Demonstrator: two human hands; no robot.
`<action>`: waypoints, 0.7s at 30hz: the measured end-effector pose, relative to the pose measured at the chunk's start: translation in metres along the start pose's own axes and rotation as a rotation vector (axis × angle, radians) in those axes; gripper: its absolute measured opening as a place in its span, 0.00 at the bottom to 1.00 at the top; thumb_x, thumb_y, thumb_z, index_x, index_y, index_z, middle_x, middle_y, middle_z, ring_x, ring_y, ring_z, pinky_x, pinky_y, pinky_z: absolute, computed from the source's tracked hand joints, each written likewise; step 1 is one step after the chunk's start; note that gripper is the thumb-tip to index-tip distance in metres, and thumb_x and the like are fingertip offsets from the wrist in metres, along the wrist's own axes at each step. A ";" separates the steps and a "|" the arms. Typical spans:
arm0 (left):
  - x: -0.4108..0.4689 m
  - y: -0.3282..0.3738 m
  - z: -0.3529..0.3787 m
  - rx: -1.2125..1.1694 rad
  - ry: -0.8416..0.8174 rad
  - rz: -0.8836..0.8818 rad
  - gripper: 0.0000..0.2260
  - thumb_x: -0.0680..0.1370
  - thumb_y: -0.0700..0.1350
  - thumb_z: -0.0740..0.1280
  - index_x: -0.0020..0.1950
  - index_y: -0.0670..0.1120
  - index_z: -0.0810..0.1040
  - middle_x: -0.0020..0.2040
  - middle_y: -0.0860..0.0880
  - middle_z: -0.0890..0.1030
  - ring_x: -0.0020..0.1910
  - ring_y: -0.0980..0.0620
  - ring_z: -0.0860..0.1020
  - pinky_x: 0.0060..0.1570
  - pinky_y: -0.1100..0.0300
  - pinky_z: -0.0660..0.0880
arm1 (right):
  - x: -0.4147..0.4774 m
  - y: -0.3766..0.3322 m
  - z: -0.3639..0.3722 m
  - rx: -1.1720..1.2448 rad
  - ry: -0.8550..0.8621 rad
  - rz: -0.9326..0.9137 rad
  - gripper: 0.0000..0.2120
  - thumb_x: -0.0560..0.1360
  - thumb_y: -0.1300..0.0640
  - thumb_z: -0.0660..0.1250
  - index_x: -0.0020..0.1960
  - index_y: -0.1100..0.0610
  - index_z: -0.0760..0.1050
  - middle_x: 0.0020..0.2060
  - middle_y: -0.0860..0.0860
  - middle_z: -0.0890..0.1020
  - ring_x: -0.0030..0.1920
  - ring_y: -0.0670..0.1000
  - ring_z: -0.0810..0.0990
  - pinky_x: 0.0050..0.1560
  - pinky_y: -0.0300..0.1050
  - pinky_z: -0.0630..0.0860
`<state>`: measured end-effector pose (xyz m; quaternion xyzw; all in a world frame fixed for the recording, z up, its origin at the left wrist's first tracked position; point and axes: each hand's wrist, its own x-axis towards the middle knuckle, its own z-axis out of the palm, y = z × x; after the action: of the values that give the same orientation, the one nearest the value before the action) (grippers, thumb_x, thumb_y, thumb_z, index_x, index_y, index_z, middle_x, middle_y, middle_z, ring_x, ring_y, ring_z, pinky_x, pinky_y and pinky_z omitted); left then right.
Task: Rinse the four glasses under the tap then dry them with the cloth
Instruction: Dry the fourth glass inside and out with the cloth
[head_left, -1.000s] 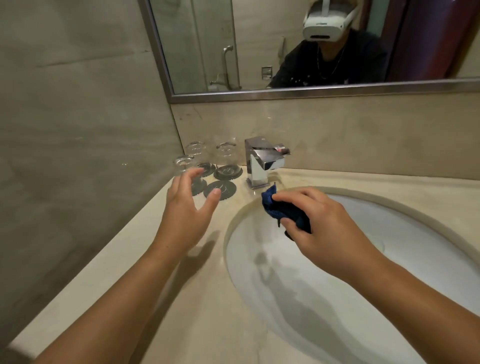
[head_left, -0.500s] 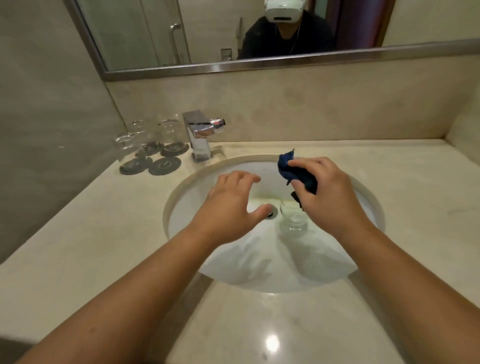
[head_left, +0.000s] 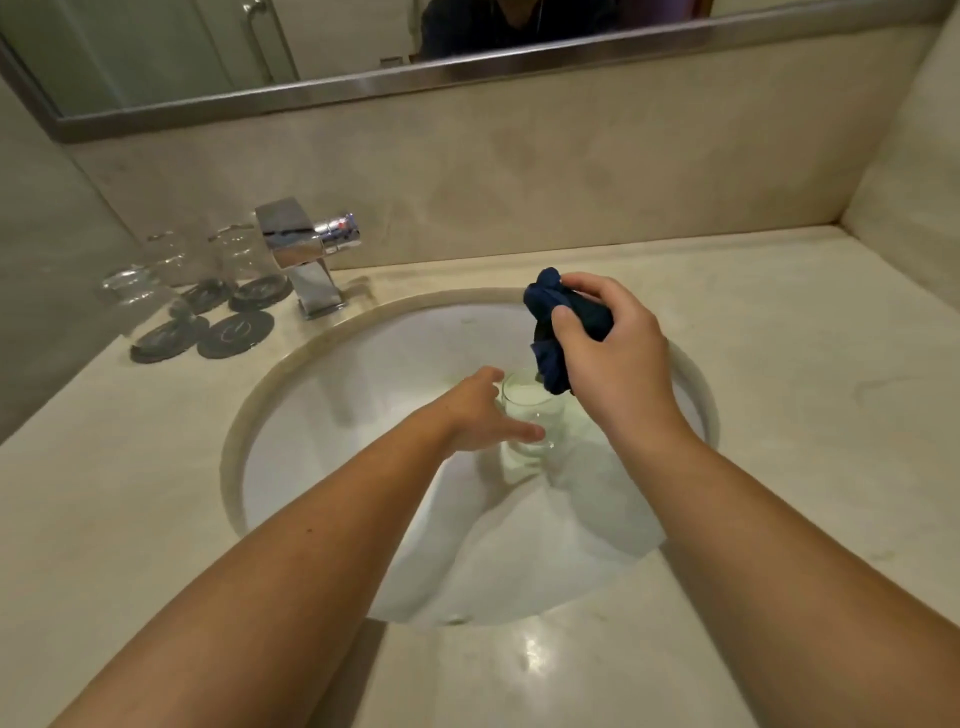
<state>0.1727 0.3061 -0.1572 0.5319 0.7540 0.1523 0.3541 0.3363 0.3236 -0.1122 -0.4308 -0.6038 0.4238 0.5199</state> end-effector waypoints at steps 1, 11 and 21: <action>0.003 -0.001 0.003 -0.039 0.000 0.013 0.48 0.74 0.54 0.82 0.85 0.49 0.58 0.80 0.49 0.69 0.72 0.47 0.75 0.68 0.54 0.74 | 0.001 0.001 0.000 0.005 0.019 0.007 0.12 0.80 0.57 0.67 0.60 0.43 0.79 0.57 0.48 0.85 0.53 0.50 0.86 0.54 0.52 0.85; 0.003 -0.003 0.005 -0.275 0.082 0.071 0.31 0.73 0.52 0.82 0.70 0.51 0.71 0.63 0.52 0.79 0.60 0.53 0.81 0.56 0.58 0.78 | 0.002 -0.001 0.004 0.095 0.079 0.003 0.12 0.80 0.54 0.66 0.62 0.46 0.80 0.57 0.47 0.85 0.59 0.50 0.84 0.62 0.54 0.81; -0.084 -0.010 -0.044 -0.561 0.024 0.078 0.10 0.84 0.53 0.67 0.65 0.53 0.78 0.56 0.50 0.80 0.51 0.50 0.81 0.54 0.50 0.81 | -0.010 -0.011 0.006 0.081 -0.122 0.034 0.13 0.83 0.58 0.66 0.61 0.41 0.80 0.49 0.43 0.87 0.45 0.45 0.87 0.45 0.47 0.82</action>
<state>0.1504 0.2322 -0.1013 0.4397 0.6655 0.3748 0.4726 0.3302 0.3102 -0.1049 -0.3929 -0.6094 0.4820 0.4919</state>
